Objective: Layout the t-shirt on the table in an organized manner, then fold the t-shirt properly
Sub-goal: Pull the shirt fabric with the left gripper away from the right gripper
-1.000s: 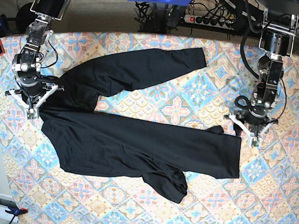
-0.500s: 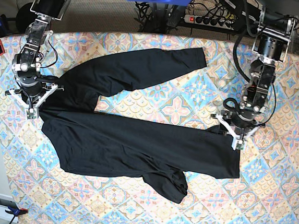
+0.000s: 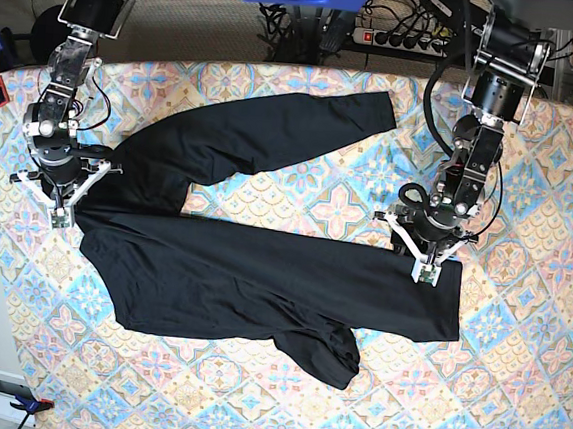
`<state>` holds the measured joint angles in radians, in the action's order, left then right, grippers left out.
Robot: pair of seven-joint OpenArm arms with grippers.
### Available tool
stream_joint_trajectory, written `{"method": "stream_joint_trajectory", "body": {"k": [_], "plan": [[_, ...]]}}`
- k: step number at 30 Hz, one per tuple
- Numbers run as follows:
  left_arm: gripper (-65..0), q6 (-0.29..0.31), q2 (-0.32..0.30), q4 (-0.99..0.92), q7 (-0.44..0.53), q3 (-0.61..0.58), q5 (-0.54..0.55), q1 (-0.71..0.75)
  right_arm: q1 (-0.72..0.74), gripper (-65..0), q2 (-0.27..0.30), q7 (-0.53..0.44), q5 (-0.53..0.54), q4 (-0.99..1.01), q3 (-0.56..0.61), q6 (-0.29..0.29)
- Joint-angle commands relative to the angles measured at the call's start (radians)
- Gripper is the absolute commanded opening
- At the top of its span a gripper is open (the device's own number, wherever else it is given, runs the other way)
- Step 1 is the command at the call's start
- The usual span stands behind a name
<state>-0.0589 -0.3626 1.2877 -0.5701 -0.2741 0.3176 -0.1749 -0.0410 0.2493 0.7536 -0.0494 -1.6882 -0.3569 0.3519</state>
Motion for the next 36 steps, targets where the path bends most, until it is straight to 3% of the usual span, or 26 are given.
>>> {"method": "stream_joint_trajectory", "body": {"k": [1,5,12,20,26,32,36], "plan": [[-47.0,-0.003,-0.005,0.008,-0.006,0.0,-0.001,-0.008,0.019,-65.0,0.015,-0.019,0.001,-0.02,-0.008,-0.007],[-65.0,-0.003,-0.014,0.088,-0.009,0.003,0.001,-0.005,0.02,-65.0,0.015,-0.019,0.001,-0.02,-0.009,-0.007],[-65.0,-0.003,-0.114,0.372,-0.014,0.019,0.002,0.131,0.02,-65.0,0.015,-0.019,0.001,-0.02,-0.015,-0.007],[-65.0,-0.003,-0.212,0.723,-0.015,0.206,0.004,0.43,0.022,-65.0,0.015,-0.019,0.001,-0.02,-0.017,-0.007],[-65.0,-0.002,-0.29,0.771,-0.005,0.349,0.007,0.664,0.022,-65.0,0.017,-0.019,0.001,-0.014,-0.017,-0.007],[-65.0,0.115,-0.362,0.771,-0.005,0.419,0.007,0.839,0.022,-65.0,0.031,-0.019,0.001,-0.01,-0.017,-0.009],[-65.0,0.161,-0.411,0.768,-0.005,0.462,-0.004,0.926,0.036,-65.0,0.038,-0.019,0.001,-0.01,-0.017,-0.011]]}}
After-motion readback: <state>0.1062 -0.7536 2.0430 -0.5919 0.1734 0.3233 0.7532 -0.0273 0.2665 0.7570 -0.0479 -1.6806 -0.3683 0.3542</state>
